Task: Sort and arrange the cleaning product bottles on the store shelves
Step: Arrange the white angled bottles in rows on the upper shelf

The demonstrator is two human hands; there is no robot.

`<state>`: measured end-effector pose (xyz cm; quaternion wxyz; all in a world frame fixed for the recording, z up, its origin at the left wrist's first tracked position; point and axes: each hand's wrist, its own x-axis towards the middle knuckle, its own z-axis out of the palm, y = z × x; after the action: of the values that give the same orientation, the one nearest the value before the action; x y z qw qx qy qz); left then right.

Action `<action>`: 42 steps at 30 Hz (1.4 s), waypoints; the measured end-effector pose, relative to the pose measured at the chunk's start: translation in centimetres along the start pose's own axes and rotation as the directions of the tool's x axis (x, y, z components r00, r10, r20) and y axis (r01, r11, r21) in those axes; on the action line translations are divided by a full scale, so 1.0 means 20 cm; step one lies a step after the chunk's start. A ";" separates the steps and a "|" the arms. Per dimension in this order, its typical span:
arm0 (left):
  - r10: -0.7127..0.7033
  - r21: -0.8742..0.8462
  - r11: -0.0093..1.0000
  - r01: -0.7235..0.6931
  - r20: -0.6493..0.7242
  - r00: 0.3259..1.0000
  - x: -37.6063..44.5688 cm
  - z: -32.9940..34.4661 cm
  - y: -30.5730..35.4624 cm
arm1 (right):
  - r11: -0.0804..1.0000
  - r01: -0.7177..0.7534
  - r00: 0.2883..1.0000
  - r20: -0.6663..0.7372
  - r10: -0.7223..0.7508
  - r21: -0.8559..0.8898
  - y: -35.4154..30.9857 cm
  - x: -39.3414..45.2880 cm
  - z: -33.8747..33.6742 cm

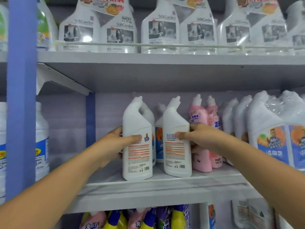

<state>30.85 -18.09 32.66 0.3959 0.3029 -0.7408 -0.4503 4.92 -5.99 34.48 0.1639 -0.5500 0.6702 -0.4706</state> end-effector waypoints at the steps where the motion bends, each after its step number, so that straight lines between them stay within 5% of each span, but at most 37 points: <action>1: 0.020 -0.004 1.000 -0.020 -0.020 1.000 0.01 -0.02 0.04 | 1.000 0.011 1.000 0.005 -0.010 -0.020 -0.03 0.01 -0.03; 6: 0.134 -0.139 0.980 -0.145 -0.083 0.988 0.10 -0.08 0.26 | 0.987 0.150 0.982 -0.108 -0.156 -0.059 -0.23 0.09 -0.11; 13: 0.114 -0.172 0.979 -0.110 0.016 0.993 0.12 -0.06 0.28 | 0.956 0.121 0.992 0.011 -0.129 0.268 -0.28 0.21 -0.08; 18: 0.141 -0.011 0.990 -0.141 -0.017 0.990 0.09 -0.05 0.32 | 0.983 0.173 0.977 -0.114 -0.180 -0.064 -0.29 0.19 -0.07; 25: 0.324 0.313 0.918 -0.242 -0.242 0.915 0.05 0.11 0.34 | 0.816 0.210 0.890 -0.239 -0.387 -0.539 -0.36 0.14 -0.01; 30: 0.387 0.463 0.867 -0.182 -0.398 0.832 0.07 0.23 0.35 | 0.863 0.170 0.952 -0.148 -0.269 -0.476 -0.39 0.12 -0.03; 33: 0.311 0.373 0.905 -0.203 -0.256 0.916 0.09 0.19 0.34 | 0.920 0.215 0.971 -0.033 -0.238 -0.328 -0.36 0.10 -0.09; 35: 0.228 0.198 0.952 -0.233 0.048 0.973 0.08 0.09 0.32 | 0.927 0.222 0.973 0.001 -0.233 -0.301 -0.36 0.08 -0.13; 38: 0.186 0.105 0.966 -0.237 0.359 0.915 0.07 -0.06 0.28 | 0.869 0.188 0.969 -0.060 -0.241 -0.458 -0.39 0.05 -0.14; 42: 0.194 0.213 0.938 -0.273 0.329 0.924 0.09 -0.08 0.28 | 0.906 0.070 0.981 -0.135 -0.138 -0.419 -0.41 0.09 -0.07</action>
<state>30.74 -17.87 38.71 0.2865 0.1876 -0.8752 -0.3415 8.12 -6.66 42.45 -0.0358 -0.5672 0.7350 -0.3698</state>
